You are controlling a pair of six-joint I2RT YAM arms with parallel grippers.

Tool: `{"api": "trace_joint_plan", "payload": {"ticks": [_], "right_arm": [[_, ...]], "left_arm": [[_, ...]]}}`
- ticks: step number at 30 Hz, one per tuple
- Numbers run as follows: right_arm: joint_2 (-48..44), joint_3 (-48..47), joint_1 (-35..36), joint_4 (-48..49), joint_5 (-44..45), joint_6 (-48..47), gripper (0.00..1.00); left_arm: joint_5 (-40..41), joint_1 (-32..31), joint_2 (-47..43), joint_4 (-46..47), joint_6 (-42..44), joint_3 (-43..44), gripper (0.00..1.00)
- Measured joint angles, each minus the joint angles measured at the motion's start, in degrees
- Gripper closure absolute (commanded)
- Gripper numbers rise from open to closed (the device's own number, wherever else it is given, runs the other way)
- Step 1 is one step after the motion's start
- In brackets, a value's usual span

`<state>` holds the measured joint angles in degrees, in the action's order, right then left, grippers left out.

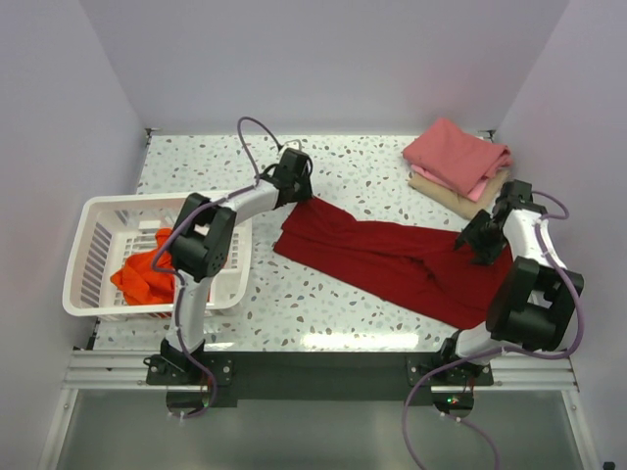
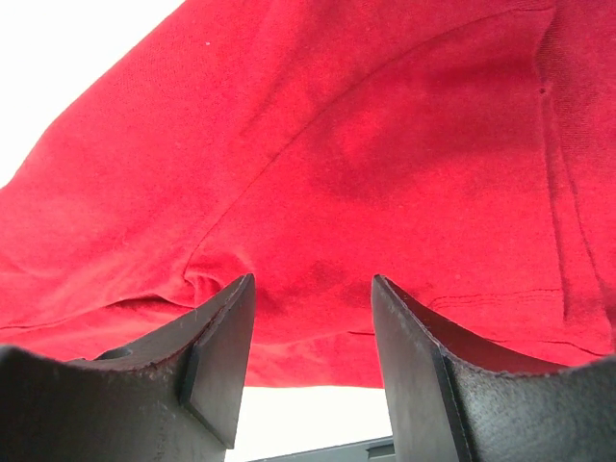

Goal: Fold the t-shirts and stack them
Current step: Fold the tshirt

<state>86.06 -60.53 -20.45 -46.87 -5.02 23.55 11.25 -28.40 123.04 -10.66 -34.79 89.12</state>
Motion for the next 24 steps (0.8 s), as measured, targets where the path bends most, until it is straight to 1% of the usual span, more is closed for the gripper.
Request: {"api": "trace_joint_plan", "payload": {"ticks": [1, 2, 4, 5, 7, 8, 15, 20, 24], "right_arm": [[0.00, 0.00, -0.24, -0.07, 0.02, -0.11, 0.44], [0.00, 0.02, -0.44, -0.09, 0.07, -0.20, 0.44], [0.00, 0.04, -1.25, -0.07, 0.31, -0.33, 0.44], [0.00, 0.11, -1.81, -0.04, 0.52, -0.37, 0.44], [0.00, 0.17, -3.06, 0.00, 0.90, -0.50, 0.44], [0.00, 0.22, -3.65, 0.07, 1.03, -0.50, 0.44], [1.18, 0.79, -5.92, 1.31, 2.23, -0.52, 0.45], [5.90, 0.81, -7.08, 2.21, 3.04, -0.50, 0.45], [9.38, 0.81, -7.37, 2.71, 3.87, -0.48, 0.46]], "left_arm": [[-0.39, 0.00, 0.57, 0.28, 0.11, 0.57, 0.61], [-0.59, 0.00, 0.90, 0.42, 0.11, 0.81, 0.70], [-1.09, 0.00, 1.44, 0.72, -0.20, 0.81, 0.78], [-1.53, 0.04, 1.70, 0.87, -0.35, 0.81, 0.88], [-2.38, 0.28, 2.01, 1.09, -0.98, 0.76, 0.97], [-3.30, 0.44, 2.10, 1.57, -1.25, 0.76, 1.00], [-5.49, 3.34, 2.10, 6.03, -5.01, -0.33, 1.00], [-7.78, 6.56, 2.10, 8.37, -6.86, -0.85, 1.00], [-9.25, 7.89, 2.16, 10.62, -7.52, -0.85, 1.00]]}}
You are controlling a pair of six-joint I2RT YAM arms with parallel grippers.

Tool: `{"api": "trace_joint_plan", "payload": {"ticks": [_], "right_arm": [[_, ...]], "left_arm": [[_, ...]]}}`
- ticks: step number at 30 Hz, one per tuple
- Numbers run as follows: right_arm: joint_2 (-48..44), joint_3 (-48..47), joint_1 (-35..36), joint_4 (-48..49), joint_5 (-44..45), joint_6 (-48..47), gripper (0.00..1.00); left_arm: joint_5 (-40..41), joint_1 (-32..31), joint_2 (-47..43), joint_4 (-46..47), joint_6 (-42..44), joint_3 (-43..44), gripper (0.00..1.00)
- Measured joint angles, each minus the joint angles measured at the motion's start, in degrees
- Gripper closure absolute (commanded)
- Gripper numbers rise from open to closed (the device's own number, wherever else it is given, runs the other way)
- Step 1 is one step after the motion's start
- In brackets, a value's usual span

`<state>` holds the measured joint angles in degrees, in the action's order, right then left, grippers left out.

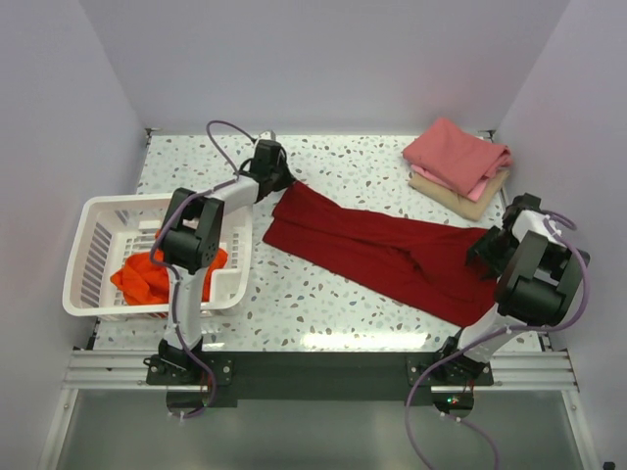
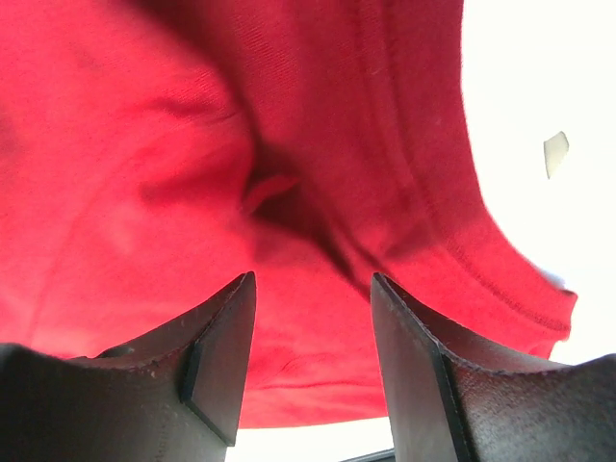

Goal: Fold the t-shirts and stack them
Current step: Fold the tshirt

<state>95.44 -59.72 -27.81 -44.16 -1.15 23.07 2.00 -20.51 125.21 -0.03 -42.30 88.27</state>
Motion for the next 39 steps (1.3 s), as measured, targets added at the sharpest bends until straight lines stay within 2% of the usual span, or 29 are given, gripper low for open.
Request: {"api": "trace_joint_plan", "payload": {"ticks": [7, 25, 32, 39], "right_arm": [[4.26, -0.35, 0.00, 0.35, 0.70, 0.00, 0.47], [4.04, -0.33, 0.00, 0.09, 2.58, 0.07, 0.48], [0.57, 1.29, -0.17, -0.48, 6.97, 0.00, 0.47], [-10.08, -0.70, -0.50, -1.97, 10.27, -0.72, 0.41]], "left_arm": [[-3.37, 0.61, 1.16, 2.56, -0.17, 0.52, 1.00], [-1.11, 3.28, 0.87, 3.06, -1.73, -3.80, 1.00], [-1.92, 3.28, 0.87, 3.08, -1.66, -1.73, 1.00], [-4.39, 4.74, 1.36, 3.80, -1.64, 4.57, 1.00]]}}
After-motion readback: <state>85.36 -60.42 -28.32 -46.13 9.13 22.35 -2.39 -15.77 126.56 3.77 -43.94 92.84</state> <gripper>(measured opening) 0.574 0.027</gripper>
